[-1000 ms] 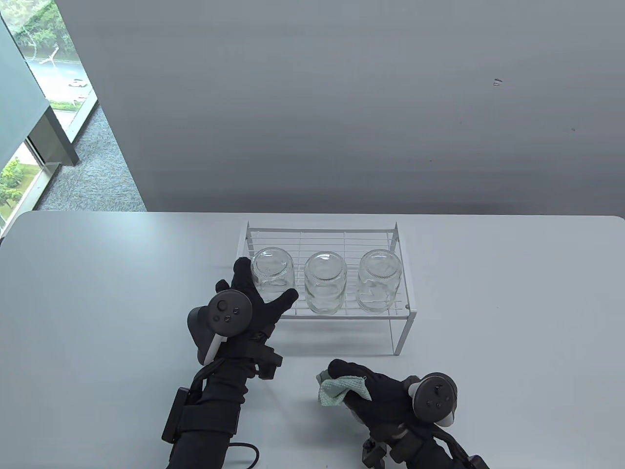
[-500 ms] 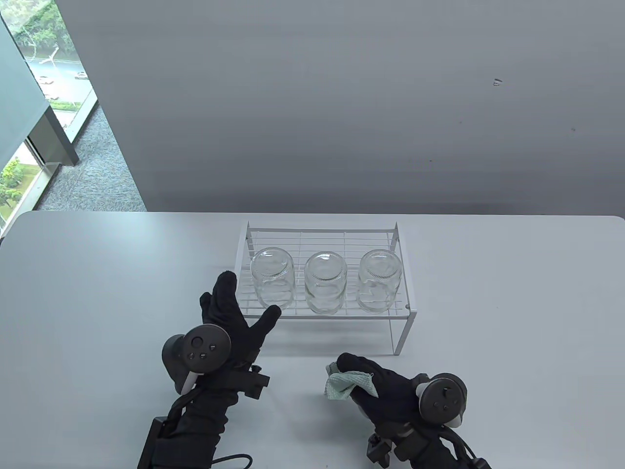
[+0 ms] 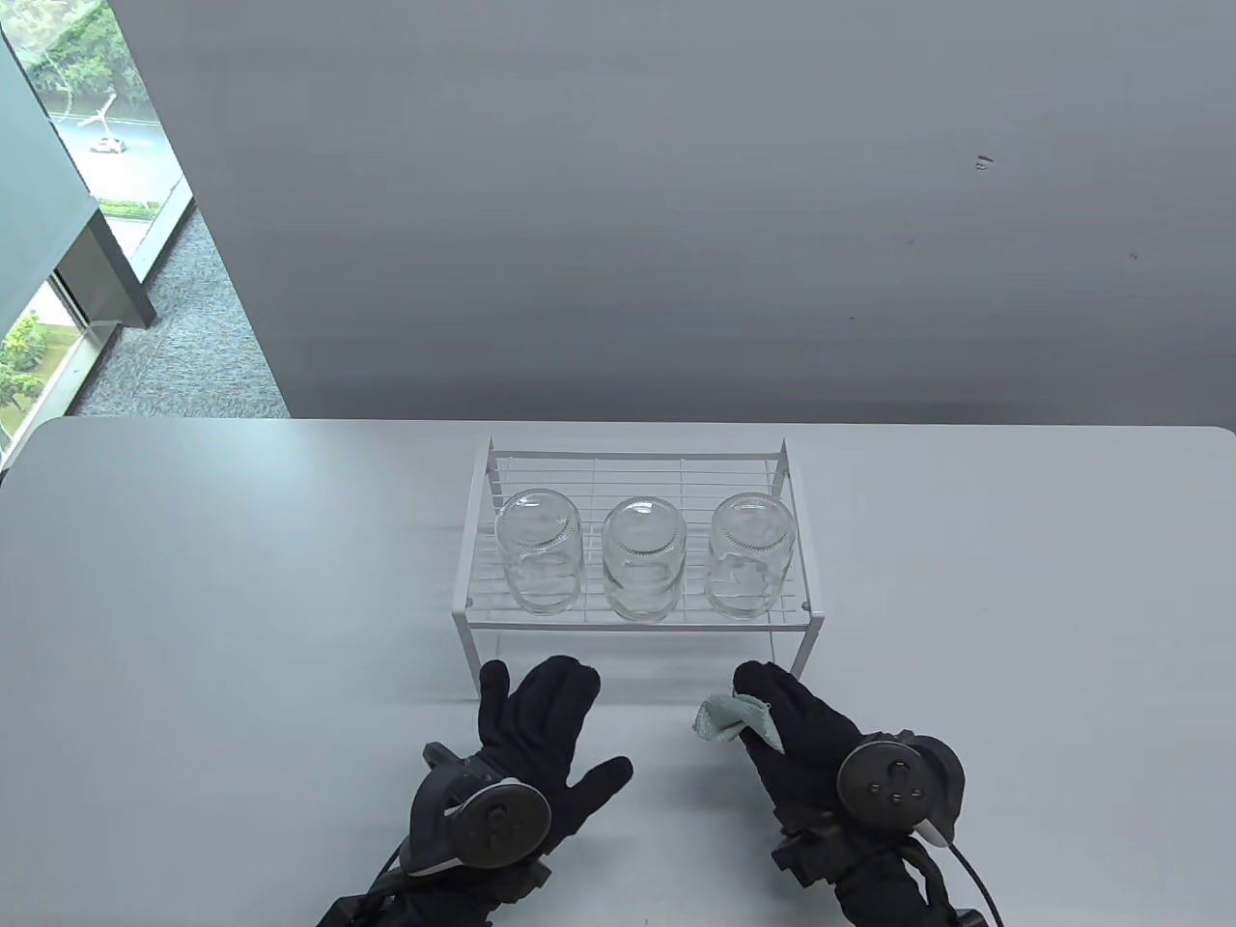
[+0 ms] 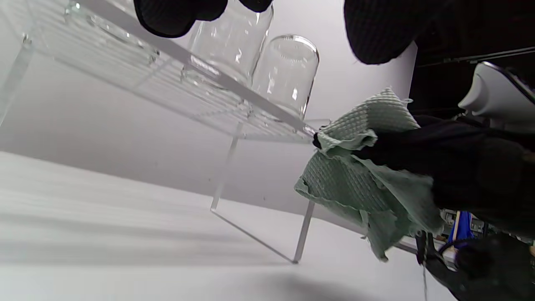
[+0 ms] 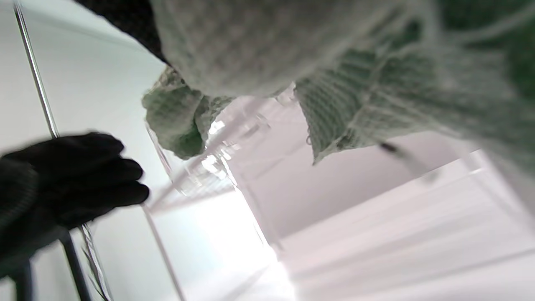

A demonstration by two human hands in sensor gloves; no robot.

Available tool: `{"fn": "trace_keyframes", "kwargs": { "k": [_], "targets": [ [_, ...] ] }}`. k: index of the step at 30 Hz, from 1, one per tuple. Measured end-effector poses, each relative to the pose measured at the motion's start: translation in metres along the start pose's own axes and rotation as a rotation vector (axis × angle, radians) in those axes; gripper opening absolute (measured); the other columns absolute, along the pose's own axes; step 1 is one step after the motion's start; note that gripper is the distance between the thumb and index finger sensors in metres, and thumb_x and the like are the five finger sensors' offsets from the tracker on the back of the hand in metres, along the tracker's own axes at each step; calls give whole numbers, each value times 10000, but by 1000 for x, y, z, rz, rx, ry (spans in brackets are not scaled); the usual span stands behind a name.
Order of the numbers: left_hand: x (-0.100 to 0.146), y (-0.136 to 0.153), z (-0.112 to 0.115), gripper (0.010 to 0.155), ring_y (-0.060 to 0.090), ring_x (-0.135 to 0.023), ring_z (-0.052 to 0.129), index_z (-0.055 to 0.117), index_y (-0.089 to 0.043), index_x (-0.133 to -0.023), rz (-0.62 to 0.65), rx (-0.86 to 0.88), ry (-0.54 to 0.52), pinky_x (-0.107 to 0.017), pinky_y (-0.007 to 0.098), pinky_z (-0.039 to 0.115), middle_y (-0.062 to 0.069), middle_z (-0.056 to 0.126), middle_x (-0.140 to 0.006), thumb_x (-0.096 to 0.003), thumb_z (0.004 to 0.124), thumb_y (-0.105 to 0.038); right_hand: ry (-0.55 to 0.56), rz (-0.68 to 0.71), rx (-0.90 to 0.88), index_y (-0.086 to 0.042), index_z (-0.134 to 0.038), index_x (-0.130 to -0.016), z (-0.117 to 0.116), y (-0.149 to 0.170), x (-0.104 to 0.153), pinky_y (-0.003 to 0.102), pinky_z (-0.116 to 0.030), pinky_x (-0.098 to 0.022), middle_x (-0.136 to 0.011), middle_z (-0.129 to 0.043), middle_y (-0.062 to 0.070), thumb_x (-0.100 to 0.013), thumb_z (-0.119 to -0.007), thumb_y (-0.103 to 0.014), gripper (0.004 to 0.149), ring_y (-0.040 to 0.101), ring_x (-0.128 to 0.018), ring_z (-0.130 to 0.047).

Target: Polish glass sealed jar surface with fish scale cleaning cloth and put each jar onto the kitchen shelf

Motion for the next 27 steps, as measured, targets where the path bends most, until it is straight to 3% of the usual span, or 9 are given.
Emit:
{"fn": "trace_keyframes", "kwargs": {
  "k": [5, 10, 13, 21, 24, 27],
  "targets": [
    [5, 0, 17, 877, 531, -956, 633, 429, -17, -1068, -7, -27, 114, -646, 758, 283, 326, 493, -1064, -469, 786, -548, -218, -65, 345, 34, -686, -989, -31, -5, -6, 668, -614, -508, -890, -665, 430, -504, -735, -226, 552, 579, -695, -818],
    [5, -3, 21, 913, 538, -959, 618, 368, -2, -1074, -16, -5, 135, -647, 758, 276, 332, 470, -1067, -471, 777, -552, -414, -160, 432, 58, -634, -1006, -60, -2, -6, 685, -556, -542, -924, -587, 440, -514, -712, -226, 573, 597, -764, -741],
    [4, -4, 20, 927, 533, -969, 606, 342, -11, -1080, -18, -4, 134, -652, 757, 270, 329, 452, -1074, -471, 774, -559, -545, -190, 433, 79, -556, -1030, -73, -1, -3, 710, -475, -566, -963, -478, 443, -533, -681, -269, 619, 628, -819, -629],
    [5, -2, 17, 939, 538, -970, 596, 329, -7, -1080, -28, 13, 125, -648, 760, 264, 337, 441, -1073, -467, 779, -557, -801, -298, 295, 130, -256, -1057, -87, 2, 5, 763, -246, -574, -987, -135, 441, -555, -598, -555, 916, 689, -887, -266],
    [5, -3, 18, 973, 532, -974, 595, 273, 12, -1075, -21, 15, 130, -651, 759, 264, 329, 439, -1076, -468, 776, -560, -858, -326, 252, 126, -163, -1047, -88, 3, 7, 775, -191, -563, -972, -41, 430, -548, -564, -621, 984, 685, -888, -164],
    [5, -3, 19, 973, 533, -976, 590, 276, 7, -1077, -18, 11, 136, -652, 759, 265, 329, 434, -1077, -466, 775, -562, -834, -315, 226, 99, -178, -1061, -83, 6, 7, 768, -193, -569, -983, -51, 416, -537, -574, -658, 1002, 670, -898, -168]
  ]
}}
Point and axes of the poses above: the tracker on the back of each hand, its own y axis roughly to the little-finger side, its own x axis roughly from the fingertips to the wrist, z = x × y, the point moved 1 cm from there along -x, roughly from the wrist to the fingertips
